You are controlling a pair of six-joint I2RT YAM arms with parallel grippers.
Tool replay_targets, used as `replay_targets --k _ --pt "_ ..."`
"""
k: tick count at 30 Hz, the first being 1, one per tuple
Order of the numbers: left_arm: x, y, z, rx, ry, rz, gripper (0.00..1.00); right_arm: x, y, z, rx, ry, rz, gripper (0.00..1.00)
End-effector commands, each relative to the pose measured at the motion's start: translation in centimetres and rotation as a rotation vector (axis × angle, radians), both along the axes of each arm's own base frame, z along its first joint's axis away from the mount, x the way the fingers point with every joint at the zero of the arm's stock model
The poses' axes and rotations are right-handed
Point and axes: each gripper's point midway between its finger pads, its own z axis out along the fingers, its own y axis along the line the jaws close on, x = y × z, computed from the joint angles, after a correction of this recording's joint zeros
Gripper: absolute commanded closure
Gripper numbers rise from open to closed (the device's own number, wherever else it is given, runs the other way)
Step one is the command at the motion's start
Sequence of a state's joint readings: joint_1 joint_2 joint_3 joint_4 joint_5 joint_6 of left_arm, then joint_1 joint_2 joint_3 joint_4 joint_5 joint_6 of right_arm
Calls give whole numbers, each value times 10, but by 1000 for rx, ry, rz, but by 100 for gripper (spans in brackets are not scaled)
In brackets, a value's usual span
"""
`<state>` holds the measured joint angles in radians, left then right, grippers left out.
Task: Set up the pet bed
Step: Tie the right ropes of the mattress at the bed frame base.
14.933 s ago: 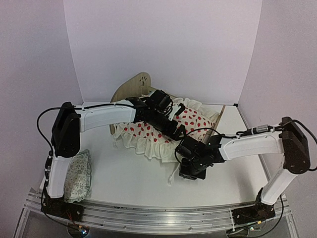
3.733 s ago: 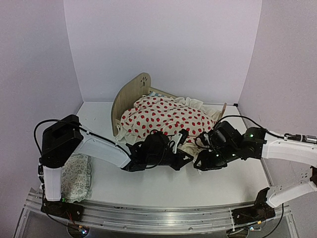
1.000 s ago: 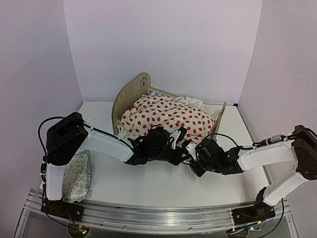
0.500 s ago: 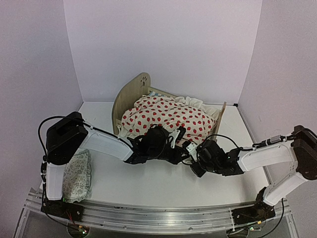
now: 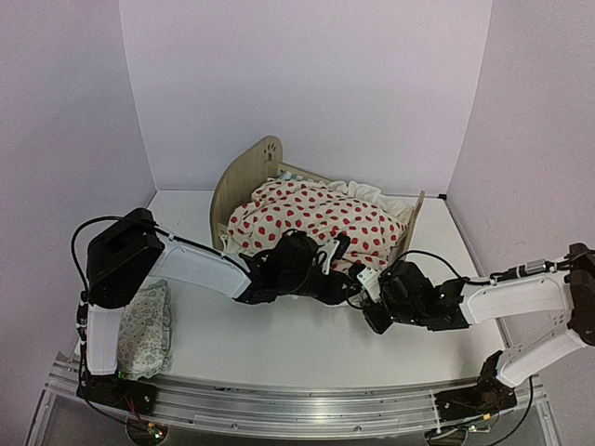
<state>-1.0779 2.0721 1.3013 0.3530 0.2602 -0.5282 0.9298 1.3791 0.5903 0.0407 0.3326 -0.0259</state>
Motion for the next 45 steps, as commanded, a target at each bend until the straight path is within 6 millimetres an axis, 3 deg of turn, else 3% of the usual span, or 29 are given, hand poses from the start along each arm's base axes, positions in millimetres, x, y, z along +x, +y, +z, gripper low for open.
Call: replay_targets --k 1,2,3,5,11,17,22,24,27,33,36,40,45 --pt "12 -10 20 -30 -22 20 47 -8 0 7 54 43 -11 100" --pt "14 -7 22 -29 -25 35 31 -11 -2 4 46 56 -13 100" --pt "15 -5 25 -29 -31 50 23 -12 -4 4 43 65 -16 100" --pt "18 0 32 -32 -47 74 19 -13 -8 2 30 82 -38 100" --pt "24 18 37 -9 -61 153 20 -14 -10 2 21 148 -103 100" --pt "20 42 27 57 -133 164 22 -20 -7 4 36 202 -108 100" --pt "12 51 24 141 -283 60 23 -23 -2 7 32 227 -83 100" --pt "9 50 10 208 -339 -4 23 -23 -1 8 37 230 -80 100" --pt "24 59 -15 355 -381 28 22 -25 1 10 44 232 -63 100" --pt "40 67 -19 479 -427 48 15 -24 -3 16 45 203 -55 100" --pt "28 62 -6 408 -476 -31 18 -25 -3 17 47 204 -49 100" --pt "6 70 13 302 -610 -125 18 -24 -2 18 55 208 -50 100" --pt "-14 74 21 277 -781 -277 19 -26 3 18 73 240 -54 100"
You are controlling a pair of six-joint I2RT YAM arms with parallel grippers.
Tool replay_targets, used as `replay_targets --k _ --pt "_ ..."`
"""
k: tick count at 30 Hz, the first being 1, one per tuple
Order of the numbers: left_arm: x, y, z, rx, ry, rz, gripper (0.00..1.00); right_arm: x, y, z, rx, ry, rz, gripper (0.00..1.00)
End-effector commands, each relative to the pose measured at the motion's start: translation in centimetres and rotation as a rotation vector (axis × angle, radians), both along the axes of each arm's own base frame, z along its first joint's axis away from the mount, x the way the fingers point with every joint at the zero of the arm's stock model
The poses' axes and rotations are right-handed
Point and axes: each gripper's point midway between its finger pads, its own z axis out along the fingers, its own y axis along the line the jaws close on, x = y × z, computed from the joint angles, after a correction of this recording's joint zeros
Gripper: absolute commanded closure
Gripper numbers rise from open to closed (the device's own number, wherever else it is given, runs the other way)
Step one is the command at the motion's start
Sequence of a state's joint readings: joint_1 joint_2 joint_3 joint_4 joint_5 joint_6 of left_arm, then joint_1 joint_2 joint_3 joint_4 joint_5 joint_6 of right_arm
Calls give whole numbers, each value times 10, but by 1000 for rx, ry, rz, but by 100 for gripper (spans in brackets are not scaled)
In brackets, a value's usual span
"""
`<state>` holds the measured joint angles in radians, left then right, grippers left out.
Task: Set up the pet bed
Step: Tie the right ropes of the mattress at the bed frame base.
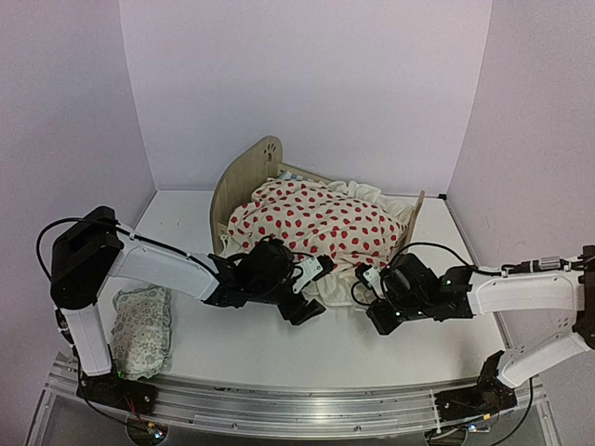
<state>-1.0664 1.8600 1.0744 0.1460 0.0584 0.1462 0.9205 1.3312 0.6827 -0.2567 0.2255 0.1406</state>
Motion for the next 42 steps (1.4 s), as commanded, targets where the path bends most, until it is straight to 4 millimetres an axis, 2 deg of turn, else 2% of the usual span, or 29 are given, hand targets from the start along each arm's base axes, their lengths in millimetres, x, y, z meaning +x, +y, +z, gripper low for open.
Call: replay_targets --k 1,5,9,13,18,22,26,31,42 --pt "-19 -10 54 -107 -225 -238 19 -1 14 16 63 28 9 100" --pt "-46 -6 65 -152 -352 -399 18 -3 16 18 71 65 -10 100" --pt "-72 -14 67 -211 -475 -511 20 -4 17 20 84 82 -29 100" --pt "-81 -32 68 -245 -594 -539 23 -5 16 18 71 101 -39 100" --pt "-87 -59 60 -291 -725 -547 28 -7 17 14 65 142 -56 100" --pt "-80 -71 52 -314 -786 -525 29 -5 19 17 79 169 -77 100" --pt "-70 -76 55 -346 -882 -467 32 -5 21 18 75 194 -81 100" --pt "-62 -80 51 -352 -938 -479 34 -5 20 19 63 217 -82 100" --pt "-13 -74 40 -248 -1020 -477 37 -5 24 20 65 263 -77 100"
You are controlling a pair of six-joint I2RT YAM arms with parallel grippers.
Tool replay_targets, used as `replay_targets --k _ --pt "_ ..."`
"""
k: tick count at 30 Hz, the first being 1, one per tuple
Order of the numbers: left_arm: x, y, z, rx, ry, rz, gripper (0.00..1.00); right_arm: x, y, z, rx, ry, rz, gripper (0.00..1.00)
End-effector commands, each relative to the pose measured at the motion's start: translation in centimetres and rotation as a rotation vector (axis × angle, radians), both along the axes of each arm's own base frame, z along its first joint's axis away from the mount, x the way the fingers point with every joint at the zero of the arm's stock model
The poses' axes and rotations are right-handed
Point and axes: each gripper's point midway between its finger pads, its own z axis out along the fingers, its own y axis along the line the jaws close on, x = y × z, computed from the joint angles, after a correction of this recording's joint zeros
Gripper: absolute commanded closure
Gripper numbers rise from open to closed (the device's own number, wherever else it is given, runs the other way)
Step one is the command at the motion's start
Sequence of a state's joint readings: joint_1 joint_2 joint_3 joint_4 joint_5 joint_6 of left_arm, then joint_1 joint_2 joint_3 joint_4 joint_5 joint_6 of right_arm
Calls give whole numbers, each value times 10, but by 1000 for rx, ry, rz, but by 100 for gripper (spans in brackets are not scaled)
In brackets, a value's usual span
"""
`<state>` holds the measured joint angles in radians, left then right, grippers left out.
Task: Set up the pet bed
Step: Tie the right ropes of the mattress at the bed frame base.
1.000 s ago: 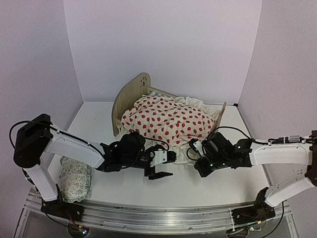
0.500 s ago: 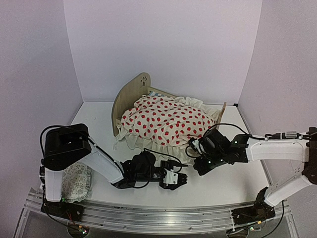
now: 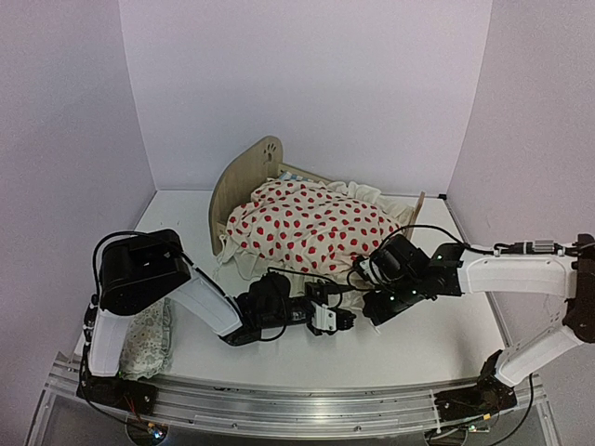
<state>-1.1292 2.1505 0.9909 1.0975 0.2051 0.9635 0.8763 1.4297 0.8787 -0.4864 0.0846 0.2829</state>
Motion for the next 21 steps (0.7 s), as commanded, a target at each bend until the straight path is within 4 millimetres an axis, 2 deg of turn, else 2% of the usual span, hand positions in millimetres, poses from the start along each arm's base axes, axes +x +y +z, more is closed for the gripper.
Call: replay_targets --k 1,11,16,19,21 --pt "18 -3 8 -5 -79 -7 37 -1 13 10 41 38 15 100" --pt "10 -9 -25 103 -96 -85 37 2 11 13 44 37 -1 100" --pt "13 -11 -28 115 -112 -75 35 1 10 14 47 39 1 100" --pt "19 -12 -14 88 -132 -42 32 1 8 12 38 39 2 100" --pt "19 -13 -14 98 -140 -44 30 0 7 11 37 42 3 100"
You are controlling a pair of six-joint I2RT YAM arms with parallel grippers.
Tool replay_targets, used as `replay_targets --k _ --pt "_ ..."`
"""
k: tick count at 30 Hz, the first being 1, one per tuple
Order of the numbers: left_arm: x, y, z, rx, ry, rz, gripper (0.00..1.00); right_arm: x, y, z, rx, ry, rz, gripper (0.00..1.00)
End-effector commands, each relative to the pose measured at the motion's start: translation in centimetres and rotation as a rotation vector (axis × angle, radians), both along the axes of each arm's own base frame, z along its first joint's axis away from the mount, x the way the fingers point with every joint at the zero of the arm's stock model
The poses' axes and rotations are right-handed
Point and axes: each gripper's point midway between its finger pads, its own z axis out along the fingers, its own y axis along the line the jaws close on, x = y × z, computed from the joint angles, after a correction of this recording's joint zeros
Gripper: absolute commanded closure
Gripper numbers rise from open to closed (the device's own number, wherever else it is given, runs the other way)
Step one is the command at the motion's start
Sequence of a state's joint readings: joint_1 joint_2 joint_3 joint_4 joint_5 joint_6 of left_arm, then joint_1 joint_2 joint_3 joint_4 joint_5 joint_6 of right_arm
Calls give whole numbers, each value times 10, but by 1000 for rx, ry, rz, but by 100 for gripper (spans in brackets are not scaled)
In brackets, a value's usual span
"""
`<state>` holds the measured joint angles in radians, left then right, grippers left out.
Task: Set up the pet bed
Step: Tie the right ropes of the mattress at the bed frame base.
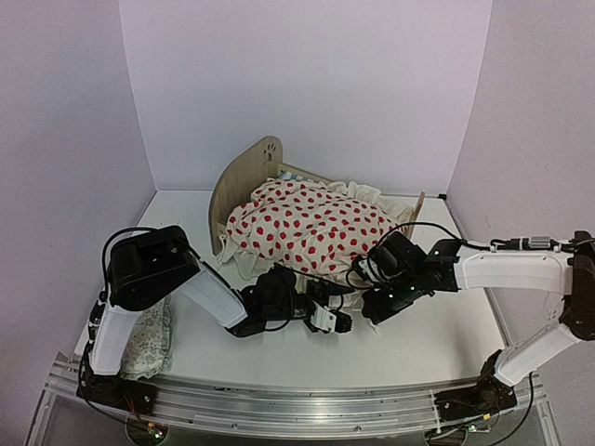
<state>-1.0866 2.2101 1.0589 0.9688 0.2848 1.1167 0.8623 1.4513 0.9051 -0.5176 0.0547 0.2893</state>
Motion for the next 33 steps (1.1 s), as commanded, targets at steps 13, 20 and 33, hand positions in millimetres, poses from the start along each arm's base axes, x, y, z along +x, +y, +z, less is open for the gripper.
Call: replay_targets --k 13,20,33 --pt "-14 -26 17 -47 -66 -11 34 0 8 14 47 7 13 100" --pt "-10 -29 13 -53 -76 27 48 -1 9 15 53 10 15 100" --pt "5 -35 26 -108 -121 115 48 -4 10 13 59 32 31 100"
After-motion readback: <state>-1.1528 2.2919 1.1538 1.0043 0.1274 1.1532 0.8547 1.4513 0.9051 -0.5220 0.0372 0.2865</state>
